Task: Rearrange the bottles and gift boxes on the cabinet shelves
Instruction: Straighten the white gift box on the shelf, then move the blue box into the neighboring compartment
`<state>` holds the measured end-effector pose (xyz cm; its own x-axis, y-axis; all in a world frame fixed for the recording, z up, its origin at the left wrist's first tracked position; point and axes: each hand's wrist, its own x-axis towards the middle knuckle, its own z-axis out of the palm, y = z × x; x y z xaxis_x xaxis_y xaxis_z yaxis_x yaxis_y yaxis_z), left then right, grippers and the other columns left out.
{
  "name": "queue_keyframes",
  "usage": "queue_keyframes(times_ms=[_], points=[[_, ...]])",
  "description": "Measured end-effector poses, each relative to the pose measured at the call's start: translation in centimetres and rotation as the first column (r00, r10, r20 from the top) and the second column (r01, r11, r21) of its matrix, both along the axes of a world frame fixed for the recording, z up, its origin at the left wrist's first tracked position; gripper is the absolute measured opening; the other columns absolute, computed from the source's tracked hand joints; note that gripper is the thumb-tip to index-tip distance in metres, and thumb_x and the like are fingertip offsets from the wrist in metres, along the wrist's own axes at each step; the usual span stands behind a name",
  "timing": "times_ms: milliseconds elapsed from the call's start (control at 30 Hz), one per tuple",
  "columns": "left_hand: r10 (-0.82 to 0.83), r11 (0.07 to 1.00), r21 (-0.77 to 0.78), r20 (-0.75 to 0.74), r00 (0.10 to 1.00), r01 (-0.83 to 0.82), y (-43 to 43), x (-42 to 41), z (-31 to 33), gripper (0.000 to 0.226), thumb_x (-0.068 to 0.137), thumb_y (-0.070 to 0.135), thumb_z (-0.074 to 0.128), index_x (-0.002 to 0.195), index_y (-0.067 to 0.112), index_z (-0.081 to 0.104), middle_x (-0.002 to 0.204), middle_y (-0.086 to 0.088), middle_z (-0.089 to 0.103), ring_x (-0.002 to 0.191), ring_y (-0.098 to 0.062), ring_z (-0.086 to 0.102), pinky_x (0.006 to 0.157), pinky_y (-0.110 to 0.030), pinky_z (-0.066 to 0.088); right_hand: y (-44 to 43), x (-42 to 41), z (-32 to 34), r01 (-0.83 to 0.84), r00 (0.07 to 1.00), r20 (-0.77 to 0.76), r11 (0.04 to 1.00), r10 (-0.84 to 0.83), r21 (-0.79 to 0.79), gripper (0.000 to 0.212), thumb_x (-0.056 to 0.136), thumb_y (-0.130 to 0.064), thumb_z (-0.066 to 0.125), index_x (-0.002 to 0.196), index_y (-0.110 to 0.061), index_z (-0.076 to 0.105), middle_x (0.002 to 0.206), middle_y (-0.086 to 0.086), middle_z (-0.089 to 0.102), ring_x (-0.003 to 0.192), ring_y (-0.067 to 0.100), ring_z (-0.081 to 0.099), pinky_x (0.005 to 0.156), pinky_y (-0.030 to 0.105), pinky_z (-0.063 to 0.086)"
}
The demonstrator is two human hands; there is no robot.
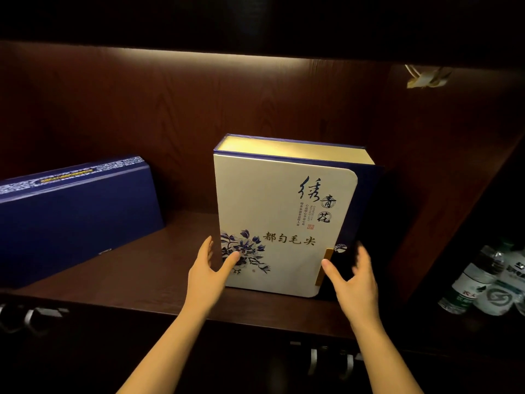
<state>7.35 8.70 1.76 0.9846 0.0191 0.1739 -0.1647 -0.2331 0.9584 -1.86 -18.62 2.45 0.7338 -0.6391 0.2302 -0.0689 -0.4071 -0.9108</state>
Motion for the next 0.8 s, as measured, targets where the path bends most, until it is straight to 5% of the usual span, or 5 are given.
queue_keyframes(times_ms=[300,600,800], points=[[0.213,0.973,-0.096,0.028,0.977,-0.209,8.8,-4.0,1.8,0.077,0.078,0.057,0.071,0.145,0.028,0.045,0.141,0.008,0.054,0.127,-0.008,0.052,0.109,-0.032,0.04,8.6,-4.3,4.4,-0.049,0.955,0.291,0.999,0.051,-0.014,0.085,0.074,-0.059,0.068,0.149,-0.044,0.03,0.155,-0.019,0.038,0.133,0.001,0.036,0.106,0.033,0.035],[0.408,0.91,-0.092,0.041,0.912,-0.403,18.7,-9.8,3.0,0.084,0.071,0.07,0.063,0.144,0.033,0.044,0.134,0.016,0.055,0.123,-0.007,0.053,0.1,-0.028,0.042,18.8,-4.1,7.0,-0.451,0.867,0.23,0.892,0.441,-0.011,0.081,0.071,-0.063,0.068,0.144,-0.054,0.033,0.145,-0.026,0.041,0.125,0.003,0.042,0.103,0.032,0.038],[0.545,0.838,-0.08,0.083,0.835,-0.539,23.5,-11.7,4.4,0.081,0.072,0.068,0.06,0.144,0.033,0.044,0.134,0.016,0.053,0.122,-0.007,0.052,0.101,-0.03,0.044,24.7,-2.2,7.6,-0.577,0.793,0.192,0.814,0.578,-0.067,0.081,0.073,-0.063,0.069,0.145,-0.05,0.034,0.146,-0.023,0.043,0.128,0.006,0.046,0.1,0.032,0.04]])
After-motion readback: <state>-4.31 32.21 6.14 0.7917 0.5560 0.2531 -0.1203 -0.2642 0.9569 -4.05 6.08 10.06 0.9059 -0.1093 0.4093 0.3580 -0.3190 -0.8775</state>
